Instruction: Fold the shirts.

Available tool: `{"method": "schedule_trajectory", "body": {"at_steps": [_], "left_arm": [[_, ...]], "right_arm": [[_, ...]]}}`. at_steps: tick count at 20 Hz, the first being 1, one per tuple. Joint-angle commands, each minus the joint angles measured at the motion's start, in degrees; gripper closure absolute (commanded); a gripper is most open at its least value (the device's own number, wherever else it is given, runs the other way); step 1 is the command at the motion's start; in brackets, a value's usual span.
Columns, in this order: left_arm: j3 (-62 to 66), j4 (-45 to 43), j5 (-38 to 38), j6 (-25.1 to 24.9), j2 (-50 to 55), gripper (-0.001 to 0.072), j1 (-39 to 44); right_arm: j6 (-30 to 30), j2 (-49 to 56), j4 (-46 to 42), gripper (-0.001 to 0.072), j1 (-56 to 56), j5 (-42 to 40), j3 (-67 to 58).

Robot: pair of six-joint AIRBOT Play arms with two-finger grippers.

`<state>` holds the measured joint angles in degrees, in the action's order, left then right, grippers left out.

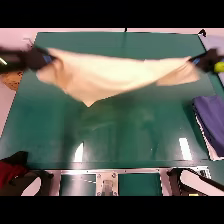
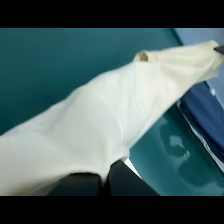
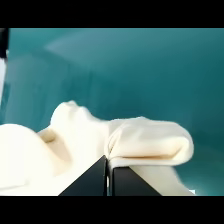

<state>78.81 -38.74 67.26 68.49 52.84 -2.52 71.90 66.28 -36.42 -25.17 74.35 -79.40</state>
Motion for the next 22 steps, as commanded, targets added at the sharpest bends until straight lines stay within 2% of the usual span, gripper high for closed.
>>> {"method": "schedule_trajectory", "body": {"at_steps": [1, 6, 10, 13, 16, 20, 22], "left_arm": [[18.99, -2.16, -3.72, 0.00, -0.04, 0.0685, -0.04], [28.22, -9.94, -5.35, 0.04, -0.04, 0.0685, -0.04], [28.13, -15.39, -2.27, 0.28, 2.97, 0.0684, -0.02], [28.13, -14.01, 4.96, 0.50, 11.06, 0.0685, -0.02], [28.06, -10.84, 9.44, 0.48, 23.43, 0.0684, -0.02], [28.09, -3.15, 9.25, 0.48, 40.96, 0.0684, 0.83], [28.09, -2.91, 7.78, 0.44, 48.78, 0.0684, 3.58]], "right_arm": [[1.38, -11.61, -0.13, 0.0695, -1.70, 1.05, -7.93], [1.66, -24.04, -3.80, 0.0695, -4.07, -1.14, -9.27], [2.95, -27.82, -6.10, 0.0695, -3.69, 2.95, -5.01], [3.15, -30.84, -6.01, 0.0695, -1.03, 3.28, 8.92], [3.13, -32.02, -5.62, 0.0694, 3.96, 1.88, 28.61], [3.13, -30.42, -5.57, 0.0694, 9.60, -11.06, 52.70], [3.08, -27.30, -5.09, 0.0694, 10.21, -17.64, 59.56]]}}
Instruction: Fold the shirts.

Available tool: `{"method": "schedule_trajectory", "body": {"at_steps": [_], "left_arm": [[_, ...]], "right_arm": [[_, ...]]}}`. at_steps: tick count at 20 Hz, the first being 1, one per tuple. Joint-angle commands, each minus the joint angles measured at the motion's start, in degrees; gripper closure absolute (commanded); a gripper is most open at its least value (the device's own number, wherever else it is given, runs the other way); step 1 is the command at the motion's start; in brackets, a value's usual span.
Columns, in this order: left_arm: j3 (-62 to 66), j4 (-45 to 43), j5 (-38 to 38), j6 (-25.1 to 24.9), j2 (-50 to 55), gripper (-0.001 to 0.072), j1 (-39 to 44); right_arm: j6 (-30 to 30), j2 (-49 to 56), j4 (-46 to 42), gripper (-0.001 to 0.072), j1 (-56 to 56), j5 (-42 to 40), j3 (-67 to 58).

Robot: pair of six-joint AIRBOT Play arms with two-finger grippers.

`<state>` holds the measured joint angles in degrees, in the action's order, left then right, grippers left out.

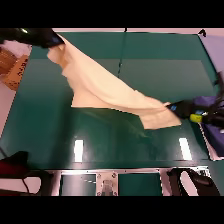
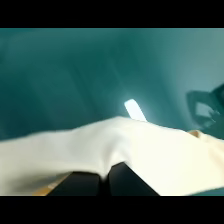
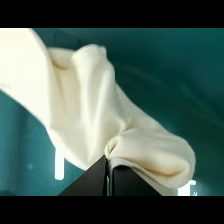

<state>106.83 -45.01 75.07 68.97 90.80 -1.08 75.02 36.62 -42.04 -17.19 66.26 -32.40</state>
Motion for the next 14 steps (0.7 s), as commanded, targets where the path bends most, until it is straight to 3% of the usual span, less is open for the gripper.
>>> {"method": "schedule_trajectory", "body": {"at_steps": [1, 4, 5, 6, 8, 12, 14], "left_arm": [[0.07, 3.34, -1.27, -0.07, 13.79, 0.0684, 3.56], [0.07, 3.23, -5.95, 0.00, 18.99, 0.0658, 6.60], [0.07, 3.21, -6.71, 0.11, 19.23, 0.0377, 6.75], [0.46, 2.86, -6.73, 0.68, 19.06, 0.0221, 6.38], [2.82, 0.72, -1.90, 2.03, 18.67, 0.0220, 4.26], [9.77, -11.80, 15.26, 11.65, 18.49, 0.0220, -3.37], [8.92, -12.39, 21.29, 13.77, 18.45, 0.0221, -7.30]], "right_arm": [[-0.07, 4.37, 0.66, 0.0694, 2.23, -11.72, 13.94], [-0.70, 10.75, 0.66, 0.0694, 2.21, -14.91, 12.79], [-1.01, 12.13, 0.63, 0.0694, 2.21, -15.30, 11.74], [-2.25, 13.33, 0.61, 0.0694, 2.03, -15.26, 10.38], [-2.47, 14.84, 0.52, 0.0694, 1.92, -15.26, 7.82], [-2.45, 15.30, 0.42, 0.0693, 1.57, -15.32, 4.39], [-2.43, 15.30, 0.44, 0.0693, 0.37, -15.63, 3.91]]}}
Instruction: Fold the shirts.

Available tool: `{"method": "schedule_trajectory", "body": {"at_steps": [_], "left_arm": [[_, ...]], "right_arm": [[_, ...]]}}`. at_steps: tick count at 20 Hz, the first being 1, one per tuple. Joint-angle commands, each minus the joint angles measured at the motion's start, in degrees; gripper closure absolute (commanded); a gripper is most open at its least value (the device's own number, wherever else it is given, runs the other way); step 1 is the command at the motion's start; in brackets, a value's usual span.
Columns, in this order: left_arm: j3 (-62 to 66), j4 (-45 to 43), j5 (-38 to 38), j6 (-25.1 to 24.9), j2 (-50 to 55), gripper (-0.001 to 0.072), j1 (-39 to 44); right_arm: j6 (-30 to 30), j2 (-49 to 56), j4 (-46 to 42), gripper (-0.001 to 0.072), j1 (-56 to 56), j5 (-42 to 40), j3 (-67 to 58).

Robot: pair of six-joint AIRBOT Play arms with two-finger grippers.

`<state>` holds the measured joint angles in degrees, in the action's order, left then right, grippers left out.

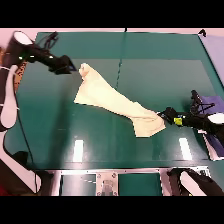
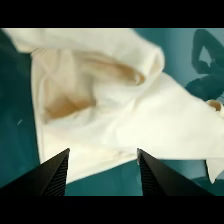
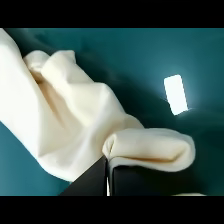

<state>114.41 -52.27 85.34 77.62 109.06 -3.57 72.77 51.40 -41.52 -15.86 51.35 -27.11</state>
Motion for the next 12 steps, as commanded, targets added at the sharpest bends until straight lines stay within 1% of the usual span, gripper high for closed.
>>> {"method": "schedule_trajectory", "body": {"at_steps": [1, 2, 4, 8, 10, 12], "left_arm": [[-0.15, -5.20, 12.96, 5.79, 0.22, 0.0221, -6.10], [-2.45, -5.22, 13.99, 6.21, 0.22, 0.0221, -6.82], [-8.11, -5.16, 12.90, 6.25, 0.22, 0.0221, -6.69], [-19.82, -4.28, 4.13, 3.23, 0.22, 0.0221, -2.64], [-23.61, -4.24, -1.42, 2.82, 0.24, 0.0221, -0.07], [-25.88, -3.13, -5.05, 1.53, 0.24, 0.0221, 2.51]], "right_arm": [[-0.20, 0.61, -0.11, 0.0693, -1.66, -0.85, -1.38], [-0.20, 0.83, -0.09, 0.0693, -2.29, -0.81, -1.38], [-0.22, 1.42, -0.09, 0.0693, -2.80, -0.81, -1.36], [-0.20, 2.45, -0.07, 0.0693, -2.80, -0.79, -1.36], [-0.22, 2.60, -0.07, 0.0694, -2.80, -0.79, -1.36], [-0.22, 2.60, -0.07, 0.0694, -2.80, -0.79, -1.36]]}}
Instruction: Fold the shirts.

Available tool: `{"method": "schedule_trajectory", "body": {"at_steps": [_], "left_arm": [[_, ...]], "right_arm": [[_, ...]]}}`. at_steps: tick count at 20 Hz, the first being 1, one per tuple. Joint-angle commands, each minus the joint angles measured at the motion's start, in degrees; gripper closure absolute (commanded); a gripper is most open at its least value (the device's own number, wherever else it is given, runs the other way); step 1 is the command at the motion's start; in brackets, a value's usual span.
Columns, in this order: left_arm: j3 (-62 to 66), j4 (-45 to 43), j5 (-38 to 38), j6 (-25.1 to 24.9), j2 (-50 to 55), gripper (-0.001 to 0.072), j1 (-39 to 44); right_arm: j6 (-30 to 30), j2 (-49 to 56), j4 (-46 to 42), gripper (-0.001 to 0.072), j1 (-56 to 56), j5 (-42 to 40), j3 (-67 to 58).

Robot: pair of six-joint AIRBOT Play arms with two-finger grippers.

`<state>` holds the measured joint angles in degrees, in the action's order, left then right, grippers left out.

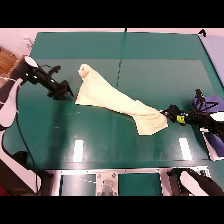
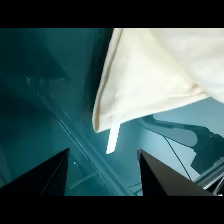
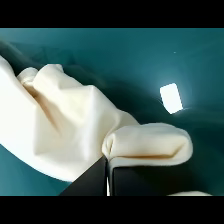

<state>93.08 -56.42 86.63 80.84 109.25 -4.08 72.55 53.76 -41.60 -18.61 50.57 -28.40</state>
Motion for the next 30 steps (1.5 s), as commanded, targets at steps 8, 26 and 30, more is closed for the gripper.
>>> {"method": "schedule_trajectory", "body": {"at_steps": [8, 26, 30], "left_arm": [[-5.16, 2.54, -8.96, -6.19, 0.04, 0.0685, 6.99], [3.76, 2.82, -2.36, -6.36, -1.11, 0.0686, 7.02], [10.40, 2.82, -2.60, -6.86, -10.27, 0.0686, 7.02]], "right_arm": [[0.00, 0.24, 0.02, 0.0693, -0.04, 0.09, -0.07], [0.00, 0.15, 0.17, 0.0695, -0.04, 5.38, -1.16], [0.07, 0.13, 3.93, 0.0695, -0.07, 12.00, -15.06]]}}
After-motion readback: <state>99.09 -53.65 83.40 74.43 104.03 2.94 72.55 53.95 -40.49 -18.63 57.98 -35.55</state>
